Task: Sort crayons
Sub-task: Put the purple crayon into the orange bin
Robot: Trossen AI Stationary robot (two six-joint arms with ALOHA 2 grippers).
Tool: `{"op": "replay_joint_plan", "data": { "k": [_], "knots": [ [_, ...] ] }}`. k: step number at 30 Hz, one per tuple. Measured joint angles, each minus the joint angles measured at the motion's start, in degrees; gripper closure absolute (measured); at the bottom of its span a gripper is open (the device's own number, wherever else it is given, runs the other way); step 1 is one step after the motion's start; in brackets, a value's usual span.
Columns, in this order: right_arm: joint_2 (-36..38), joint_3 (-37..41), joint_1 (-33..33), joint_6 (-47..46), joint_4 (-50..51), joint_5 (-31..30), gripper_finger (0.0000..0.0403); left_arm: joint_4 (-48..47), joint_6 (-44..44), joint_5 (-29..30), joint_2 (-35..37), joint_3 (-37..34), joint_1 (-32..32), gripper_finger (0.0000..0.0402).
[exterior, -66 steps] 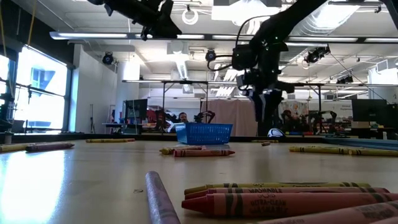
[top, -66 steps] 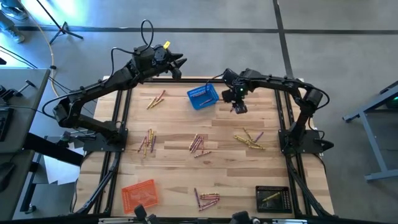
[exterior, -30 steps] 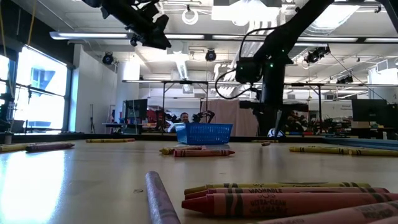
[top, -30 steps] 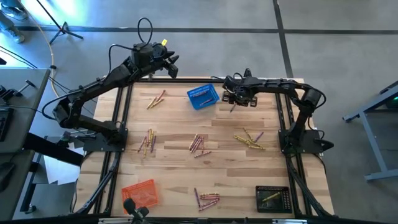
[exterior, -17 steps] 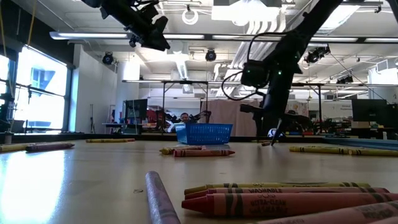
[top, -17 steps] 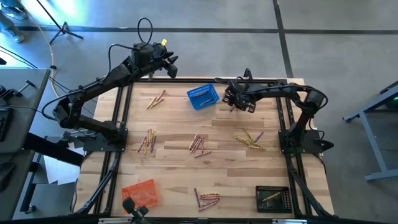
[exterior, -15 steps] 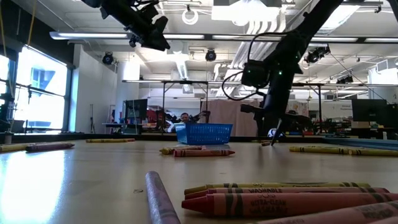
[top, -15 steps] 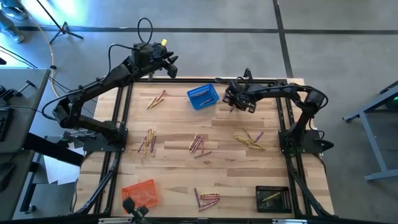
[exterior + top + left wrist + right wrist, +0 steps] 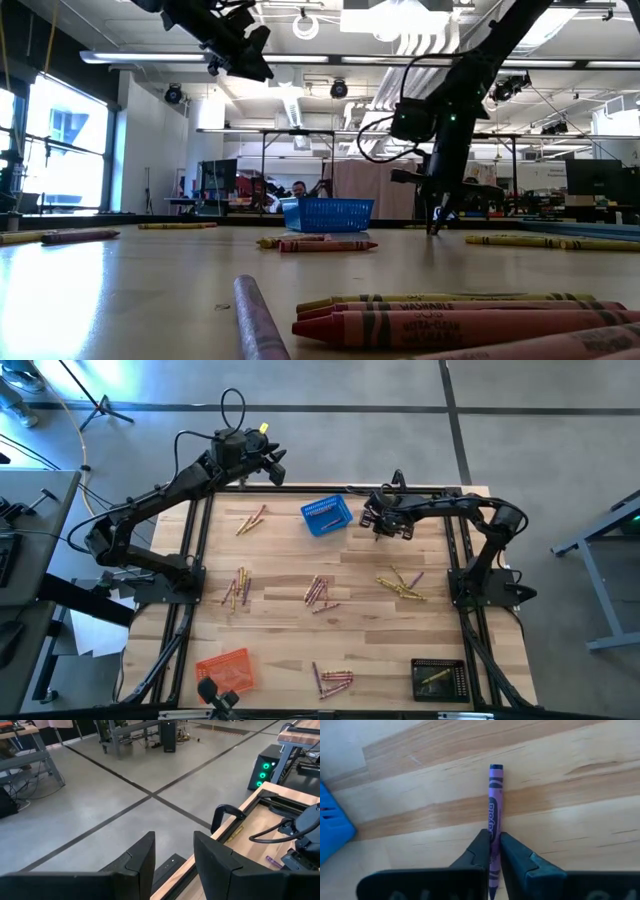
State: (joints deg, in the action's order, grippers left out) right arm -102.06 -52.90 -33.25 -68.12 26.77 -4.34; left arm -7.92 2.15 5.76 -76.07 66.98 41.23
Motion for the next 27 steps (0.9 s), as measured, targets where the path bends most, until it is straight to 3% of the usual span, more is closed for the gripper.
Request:
{"op": "replay_joint_plan", "data": {
  "k": [11,19,27],
  "knots": [
    [7.2,0.3,-2.0,5.2,0.2,3.6,0.0397,0.0,-0.8,0.0,0.0,0.0,0.0,0.0280],
    [14.9,0.3,-1.1,14.3,0.4,9.9,0.0390,0.0,-5.1,-1.3,0.0,0.0,0.0,0.0280],
    [23.2,0.2,0.3,21.8,-1.1,10.9,0.0390,1.2,-14.1,-11.5,0.0,0.0,-0.6,0.0280]
  ]
}}
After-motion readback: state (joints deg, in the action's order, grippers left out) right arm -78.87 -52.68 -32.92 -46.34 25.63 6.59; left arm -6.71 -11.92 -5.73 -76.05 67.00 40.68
